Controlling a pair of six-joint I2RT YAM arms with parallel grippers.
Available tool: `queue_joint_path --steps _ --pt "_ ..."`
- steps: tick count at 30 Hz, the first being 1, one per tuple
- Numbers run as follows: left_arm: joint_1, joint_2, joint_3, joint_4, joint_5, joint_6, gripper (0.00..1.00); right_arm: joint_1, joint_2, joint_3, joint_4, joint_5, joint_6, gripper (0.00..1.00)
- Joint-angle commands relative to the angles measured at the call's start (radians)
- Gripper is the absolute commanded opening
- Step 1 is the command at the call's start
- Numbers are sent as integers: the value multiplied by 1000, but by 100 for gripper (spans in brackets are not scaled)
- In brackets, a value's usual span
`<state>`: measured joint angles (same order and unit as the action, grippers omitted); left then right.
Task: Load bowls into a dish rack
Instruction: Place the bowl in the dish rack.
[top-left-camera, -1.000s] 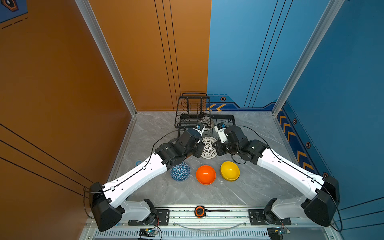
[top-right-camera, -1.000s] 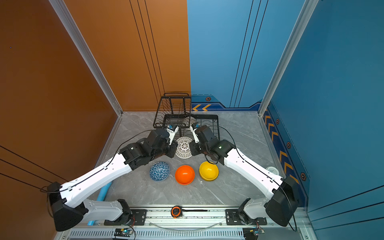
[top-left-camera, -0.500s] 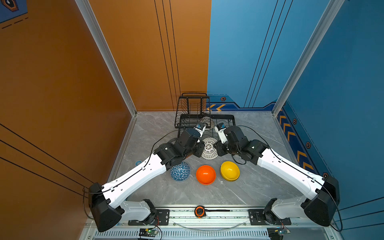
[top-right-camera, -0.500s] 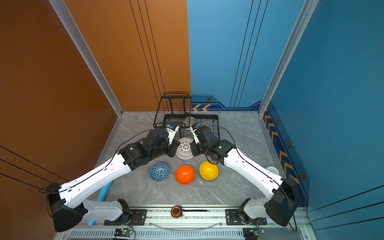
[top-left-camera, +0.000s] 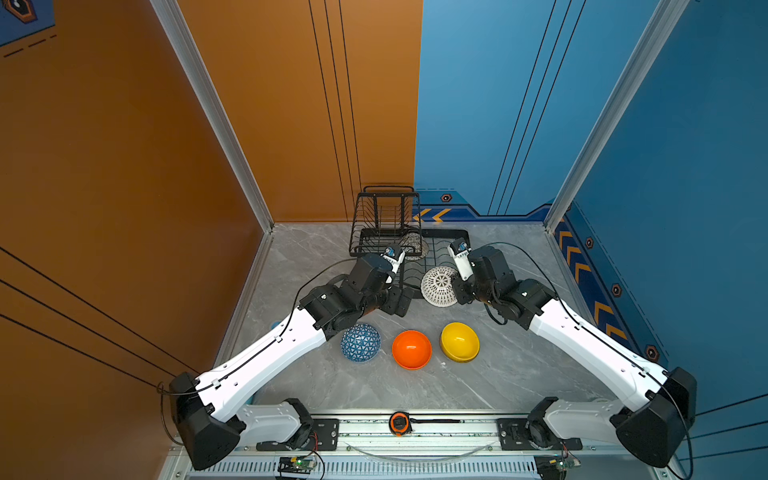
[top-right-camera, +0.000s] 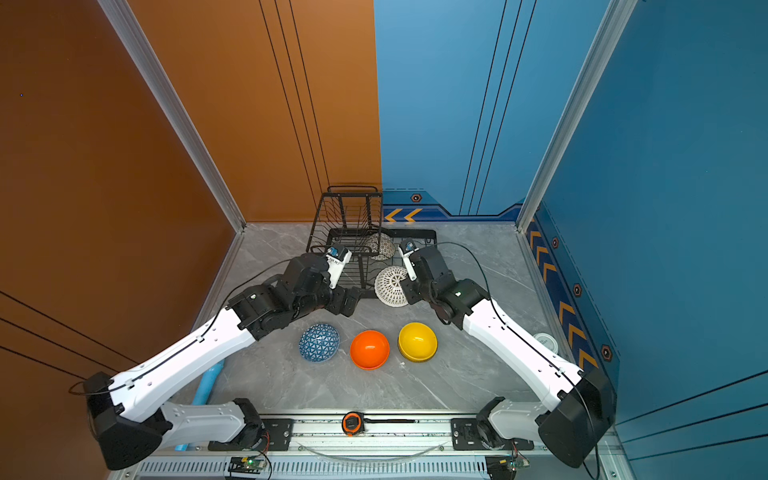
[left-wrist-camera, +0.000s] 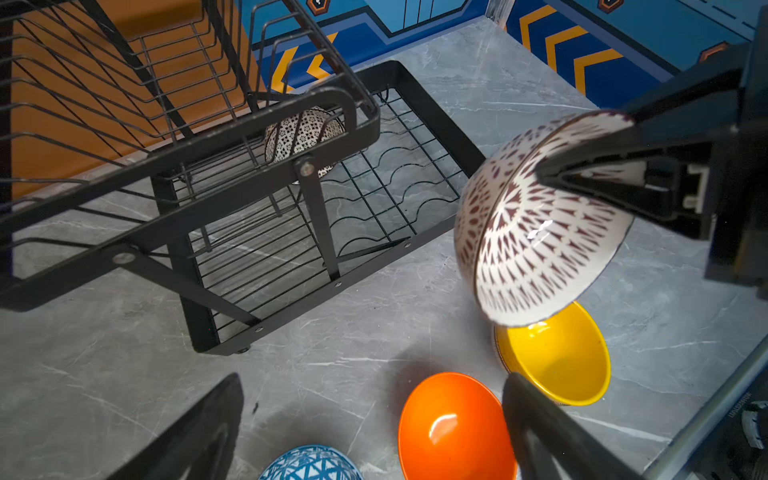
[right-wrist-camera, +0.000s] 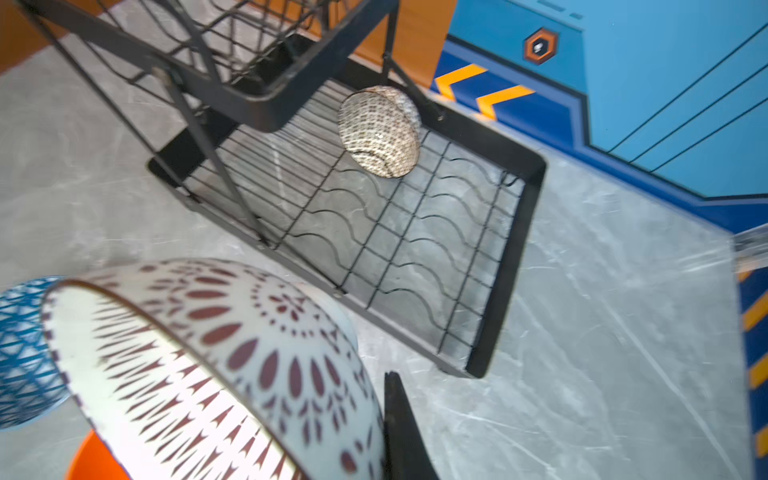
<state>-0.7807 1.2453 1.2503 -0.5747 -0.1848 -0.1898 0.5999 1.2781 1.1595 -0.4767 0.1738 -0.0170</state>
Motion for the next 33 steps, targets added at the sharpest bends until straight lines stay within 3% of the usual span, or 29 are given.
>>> queue_joint_path --steps 1,8,17,25,33 --pt "25 -23 8 -48 22 18 98 -60 -37 -31 181 109 -162 0" --pt "58 -17 11 -59 49 24 98 -173 37 -137 637 134 -426 0" --pt "80 -9 20 -79 76 30 98 -234 375 -59 1150 113 -714 0" --pt "106 -28 10 -104 96 29 98 -272 653 139 1327 79 -844 0" --pt "145 -42 -10 -121 117 33 98 -296 819 244 1370 17 -900 0"
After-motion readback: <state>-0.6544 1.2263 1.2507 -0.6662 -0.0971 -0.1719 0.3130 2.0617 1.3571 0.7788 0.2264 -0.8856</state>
